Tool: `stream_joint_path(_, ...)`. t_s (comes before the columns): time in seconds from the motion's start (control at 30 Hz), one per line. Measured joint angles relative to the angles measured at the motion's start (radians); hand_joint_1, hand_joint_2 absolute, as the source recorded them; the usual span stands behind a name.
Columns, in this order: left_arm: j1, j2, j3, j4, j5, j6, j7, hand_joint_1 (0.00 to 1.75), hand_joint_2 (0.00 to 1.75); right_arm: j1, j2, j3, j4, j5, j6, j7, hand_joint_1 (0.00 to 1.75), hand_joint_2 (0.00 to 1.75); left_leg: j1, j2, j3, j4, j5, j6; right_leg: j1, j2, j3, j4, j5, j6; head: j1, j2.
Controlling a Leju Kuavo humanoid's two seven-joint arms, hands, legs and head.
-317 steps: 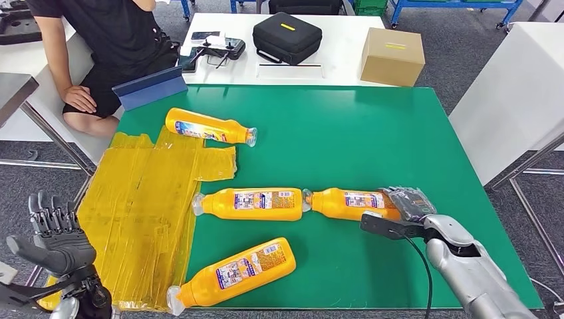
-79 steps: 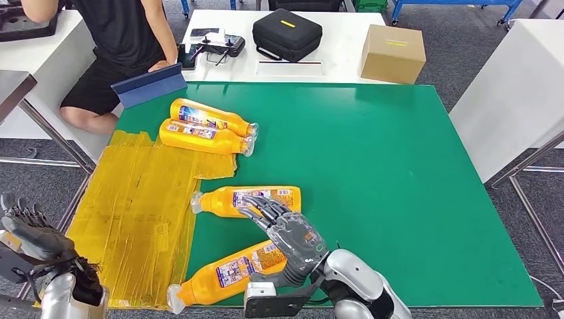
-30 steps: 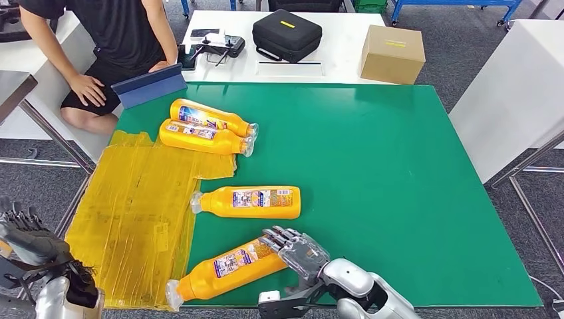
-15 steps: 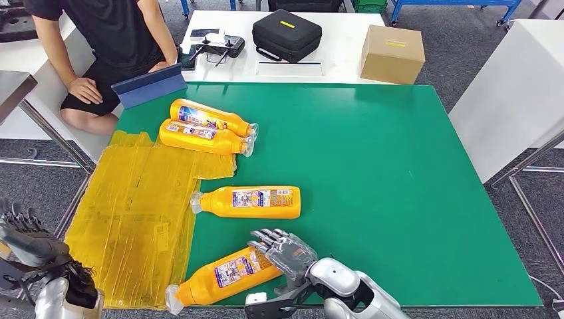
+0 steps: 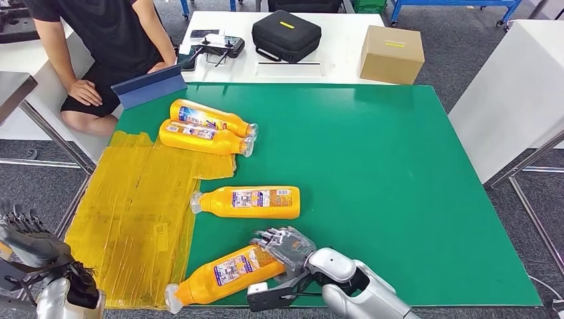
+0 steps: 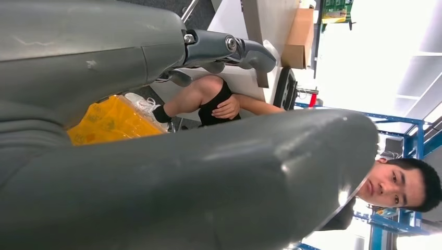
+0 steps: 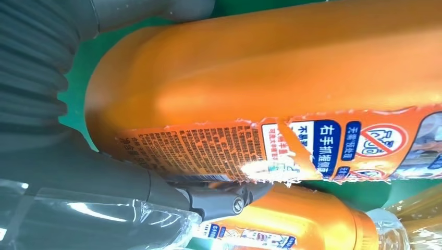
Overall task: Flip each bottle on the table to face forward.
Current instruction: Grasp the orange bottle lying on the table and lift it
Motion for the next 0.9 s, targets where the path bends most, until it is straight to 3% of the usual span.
stream_joint_path(0.63, -0.003, 0.000, 0.003, 0.023, 0.023, -0.012, -0.015, 0.00, 0.00, -0.010, -0.008, 0.008, 0.018, -0.032, -0.038, 0.005, 1.75, 1.75, 0.000, -0.001, 0.002, 0.000, 0.001, -0.001, 0.000, 0.000, 0.003, 0.000, 0.000, 0.000, 0.000, 0.000)
stream_joint_path(0.77, 0.026, 0.000, 0.003, 0.009, 0.033, -0.019, -0.014, 0.00, 0.00, 0.021, -0.015, -0.031, -0.037, -0.068, -0.057, 0.014, 1.75, 1.75, 0.000, -0.001, 0.000, 0.000, 0.001, -0.001, 0.000, 0.000, 0.002, 0.000, 0.000, 0.000, 0.000, 0.000)
stream_joint_path(0.9, 0.074, -0.009, 0.009, -0.034, 0.045, -0.030, -0.001, 0.00, 0.00, 0.044, -0.032, -0.131, -0.154, -0.107, -0.053, 0.012, 1.75, 1.75, 0.000, 0.000, -0.003, 0.000, 0.001, 0.000, 0.000, 0.000, 0.000, 0.000, 0.001, 0.001, 0.000, 0.000)
